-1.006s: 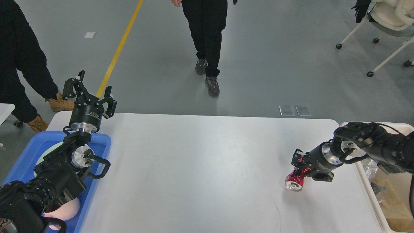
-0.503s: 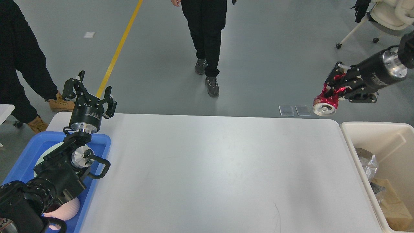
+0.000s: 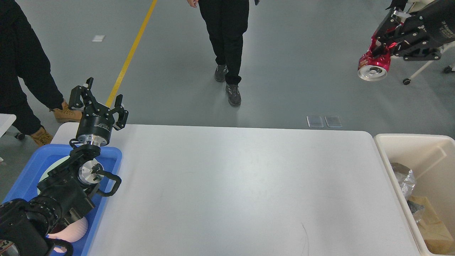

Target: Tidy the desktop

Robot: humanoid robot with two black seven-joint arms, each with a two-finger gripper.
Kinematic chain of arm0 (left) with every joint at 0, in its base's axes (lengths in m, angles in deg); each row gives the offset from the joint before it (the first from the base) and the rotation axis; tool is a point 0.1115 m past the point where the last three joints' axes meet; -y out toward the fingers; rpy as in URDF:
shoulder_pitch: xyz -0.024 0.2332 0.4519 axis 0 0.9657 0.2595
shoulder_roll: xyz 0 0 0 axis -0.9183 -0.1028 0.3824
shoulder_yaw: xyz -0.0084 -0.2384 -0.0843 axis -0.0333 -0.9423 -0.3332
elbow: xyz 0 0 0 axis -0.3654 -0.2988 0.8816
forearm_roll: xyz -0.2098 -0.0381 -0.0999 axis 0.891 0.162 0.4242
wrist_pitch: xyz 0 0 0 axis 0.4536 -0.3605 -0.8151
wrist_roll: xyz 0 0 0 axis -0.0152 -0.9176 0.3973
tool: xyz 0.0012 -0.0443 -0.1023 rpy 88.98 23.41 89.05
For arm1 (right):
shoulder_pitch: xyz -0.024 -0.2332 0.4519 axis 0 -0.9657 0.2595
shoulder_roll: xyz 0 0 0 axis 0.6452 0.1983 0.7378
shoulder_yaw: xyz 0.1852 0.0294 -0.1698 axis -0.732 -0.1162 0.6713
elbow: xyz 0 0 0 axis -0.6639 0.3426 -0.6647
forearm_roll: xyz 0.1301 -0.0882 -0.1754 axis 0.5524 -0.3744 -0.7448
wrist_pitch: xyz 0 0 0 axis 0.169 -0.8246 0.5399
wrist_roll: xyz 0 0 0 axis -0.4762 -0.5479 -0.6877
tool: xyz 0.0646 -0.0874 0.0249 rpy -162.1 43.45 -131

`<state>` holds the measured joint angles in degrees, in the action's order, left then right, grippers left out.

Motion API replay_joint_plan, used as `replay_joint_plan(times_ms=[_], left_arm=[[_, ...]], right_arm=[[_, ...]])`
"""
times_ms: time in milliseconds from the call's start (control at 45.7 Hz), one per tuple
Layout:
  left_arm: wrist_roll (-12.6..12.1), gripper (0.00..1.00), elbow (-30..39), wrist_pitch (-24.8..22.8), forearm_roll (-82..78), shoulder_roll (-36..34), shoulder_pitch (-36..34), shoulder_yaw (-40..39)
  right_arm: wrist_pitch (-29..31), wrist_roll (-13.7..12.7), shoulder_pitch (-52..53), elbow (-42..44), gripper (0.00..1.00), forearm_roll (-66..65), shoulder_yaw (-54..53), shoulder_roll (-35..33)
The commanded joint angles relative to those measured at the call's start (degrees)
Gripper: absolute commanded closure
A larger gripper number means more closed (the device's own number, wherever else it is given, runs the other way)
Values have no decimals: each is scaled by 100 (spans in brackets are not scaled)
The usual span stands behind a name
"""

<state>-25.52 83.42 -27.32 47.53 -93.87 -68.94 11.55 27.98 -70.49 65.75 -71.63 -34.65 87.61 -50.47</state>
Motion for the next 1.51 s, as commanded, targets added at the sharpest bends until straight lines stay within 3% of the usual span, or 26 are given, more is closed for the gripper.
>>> replay_joint_plan(times_ms=[0,175,350,437,787,1050,1137,1159,1181,1487], left_arm=[[0,4,0,0,-4,0,0,0],[0,4,0,0,-4,0,0,0],[0,4,0,0,5,0,0,0],[0,4,0,0,-4,0,0,0],[0,4,0,0,5,0,0,0],[0,4,0,0,-4,0,0,0],[0,4,0,0,-4,0,0,0],[0,4,0,0,-4,0,0,0],[0,4,9,0,-4,0,0,0],[0,4,0,0,-4,0,0,0]], right_arm=[[-33,1,-384,298,100,-398,15,-168],[-1534,1,-1825,1132,100,-636,7,-485],[-3424,9,-3688,1889,100,-610,-11,-502],[-4031,10,-4383,2126,100,-601,-37,-502],[-4586,27,-5896,2584,100,-531,-301,-239],[-4744,36,-6441,2803,100,-531,-441,34],[-4744,36,-6450,2865,20,-531,-424,51],[-4753,45,-6459,2874,6,-531,-424,60],[-4753,45,-6450,2874,0,-531,-424,77],[-4736,36,-6441,2865,0,-531,-442,122]])
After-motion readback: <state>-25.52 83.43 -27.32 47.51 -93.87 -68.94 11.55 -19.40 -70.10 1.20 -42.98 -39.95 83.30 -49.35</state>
